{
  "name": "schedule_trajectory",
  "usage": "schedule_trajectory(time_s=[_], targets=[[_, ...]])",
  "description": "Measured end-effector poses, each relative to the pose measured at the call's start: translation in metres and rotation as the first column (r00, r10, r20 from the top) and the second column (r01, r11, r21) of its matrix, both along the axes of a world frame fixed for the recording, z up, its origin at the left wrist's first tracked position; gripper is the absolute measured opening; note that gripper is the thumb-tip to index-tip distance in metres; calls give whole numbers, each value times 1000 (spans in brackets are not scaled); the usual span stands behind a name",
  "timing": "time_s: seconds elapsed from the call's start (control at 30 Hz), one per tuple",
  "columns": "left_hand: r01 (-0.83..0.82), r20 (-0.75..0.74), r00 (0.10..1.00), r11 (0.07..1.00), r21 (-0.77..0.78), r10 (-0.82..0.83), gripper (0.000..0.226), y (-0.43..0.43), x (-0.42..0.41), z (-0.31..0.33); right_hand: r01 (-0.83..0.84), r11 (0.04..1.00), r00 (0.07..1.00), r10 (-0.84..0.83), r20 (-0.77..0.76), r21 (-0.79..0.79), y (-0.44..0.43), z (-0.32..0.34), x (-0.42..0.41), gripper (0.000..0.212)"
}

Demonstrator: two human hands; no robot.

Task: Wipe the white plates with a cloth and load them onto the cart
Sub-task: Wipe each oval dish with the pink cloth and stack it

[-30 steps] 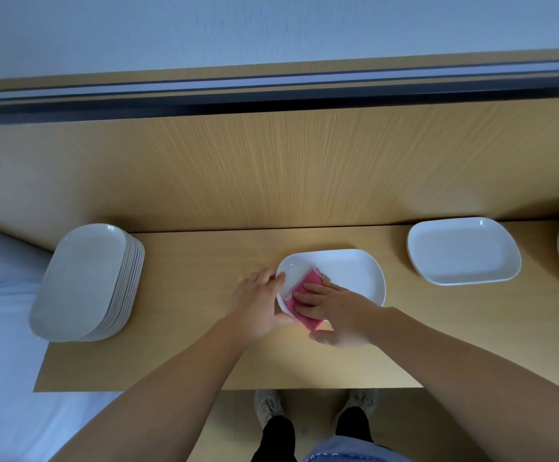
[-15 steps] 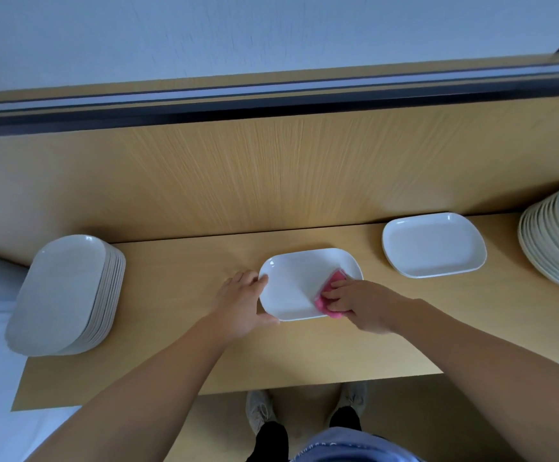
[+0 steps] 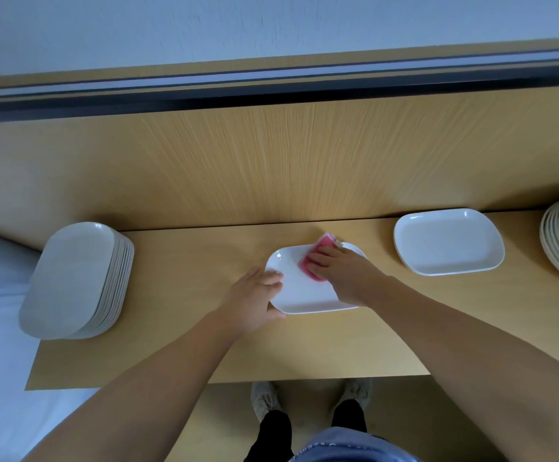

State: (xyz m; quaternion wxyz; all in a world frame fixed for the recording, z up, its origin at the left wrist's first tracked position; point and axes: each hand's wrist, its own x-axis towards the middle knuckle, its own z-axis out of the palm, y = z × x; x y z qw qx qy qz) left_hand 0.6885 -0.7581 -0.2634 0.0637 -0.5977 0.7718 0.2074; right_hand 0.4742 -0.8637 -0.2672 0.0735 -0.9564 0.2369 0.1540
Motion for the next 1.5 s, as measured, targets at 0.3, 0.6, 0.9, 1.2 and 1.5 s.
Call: schedule_trajectory(time_s=[0.3, 0.6, 0.9, 1.2, 1.5], targets=[[76, 73, 994, 997, 11, -77, 60, -1, -1, -7, 299, 948, 932, -314, -178, -107, 12, 9, -28, 63], [102, 124, 987, 995, -12, -100, 59, -1, -2, -12, 400, 916, 894, -397, -209, -29, 47, 12, -31, 57], [126, 149, 981, 992, -19, -122, 55, -3, -1, -15, 399, 912, 869, -341, -360, 99, 55, 26, -24, 46], [134, 75, 989, 989, -58, -129, 53, -3, 2, -18, 529, 800, 849, -495, -186, 283, 54, 38, -22, 25], [175, 32, 985, 962, -211, -172, 57, 5, 0, -33, 499, 855, 819, -518, 248, 141, 67, 49, -66, 25]])
